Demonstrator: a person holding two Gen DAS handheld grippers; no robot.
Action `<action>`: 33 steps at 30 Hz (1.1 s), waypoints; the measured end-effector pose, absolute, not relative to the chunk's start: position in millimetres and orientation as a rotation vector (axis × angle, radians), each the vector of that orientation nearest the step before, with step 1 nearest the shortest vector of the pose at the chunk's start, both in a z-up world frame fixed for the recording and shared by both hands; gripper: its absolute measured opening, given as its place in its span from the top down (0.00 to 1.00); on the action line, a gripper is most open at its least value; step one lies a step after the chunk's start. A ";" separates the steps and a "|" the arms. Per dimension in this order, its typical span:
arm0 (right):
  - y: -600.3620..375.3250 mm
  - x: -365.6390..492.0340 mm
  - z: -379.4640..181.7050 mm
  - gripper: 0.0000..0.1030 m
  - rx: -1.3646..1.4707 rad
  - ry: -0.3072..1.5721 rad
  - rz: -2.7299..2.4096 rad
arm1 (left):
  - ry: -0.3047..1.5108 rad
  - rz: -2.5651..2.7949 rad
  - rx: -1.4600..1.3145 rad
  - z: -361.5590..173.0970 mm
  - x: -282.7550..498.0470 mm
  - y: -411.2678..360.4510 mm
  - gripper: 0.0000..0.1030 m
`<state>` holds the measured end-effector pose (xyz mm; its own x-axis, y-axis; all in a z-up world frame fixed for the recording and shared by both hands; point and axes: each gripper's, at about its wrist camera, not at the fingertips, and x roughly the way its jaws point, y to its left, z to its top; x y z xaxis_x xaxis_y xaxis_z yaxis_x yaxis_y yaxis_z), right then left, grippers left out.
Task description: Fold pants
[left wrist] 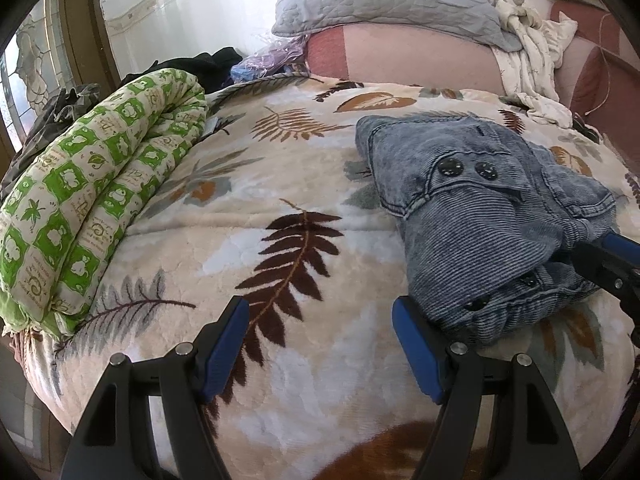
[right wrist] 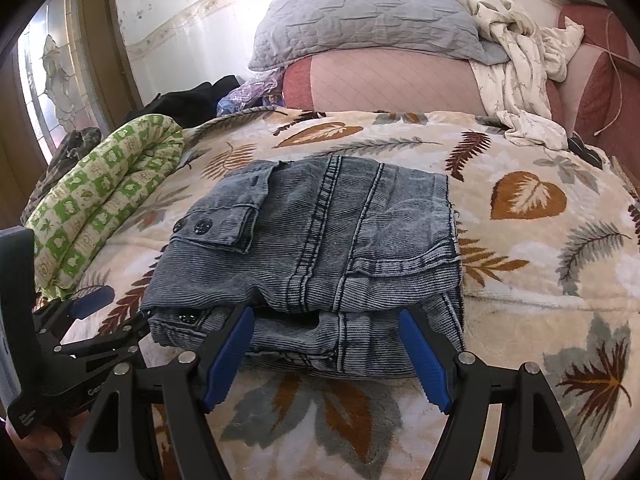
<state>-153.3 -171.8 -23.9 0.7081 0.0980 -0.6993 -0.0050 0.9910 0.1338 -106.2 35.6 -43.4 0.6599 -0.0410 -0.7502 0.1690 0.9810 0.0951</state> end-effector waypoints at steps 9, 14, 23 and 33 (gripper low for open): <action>-172.9 -155.5 -19.4 0.24 0.126 0.757 0.055 | 0.815 -0.140 0.142 -33.4 -111.1 36.6 0.27; -170.4 -159.9 -12.4 0.24 0.109 0.715 0.056 | 0.791 -0.153 0.124 -22.4 -116.2 38.0 0.27; -166.7 -161.4 -12.6 0.24 0.088 0.712 0.064 | 0.788 -0.166 0.122 -18.5 -122.0 37.1 0.27; -165.4 -160.5 -15.0 0.24 0.084 0.722 0.068 | 0.803 -0.156 0.102 -21.1 -119.4 41.1 0.27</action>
<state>-160.5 -165.4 -15.0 0.7482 0.0915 -0.6572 -0.0332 0.9944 0.1006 -119.4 41.1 -21.1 0.6842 -0.1002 -0.7224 0.1772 0.9837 0.0314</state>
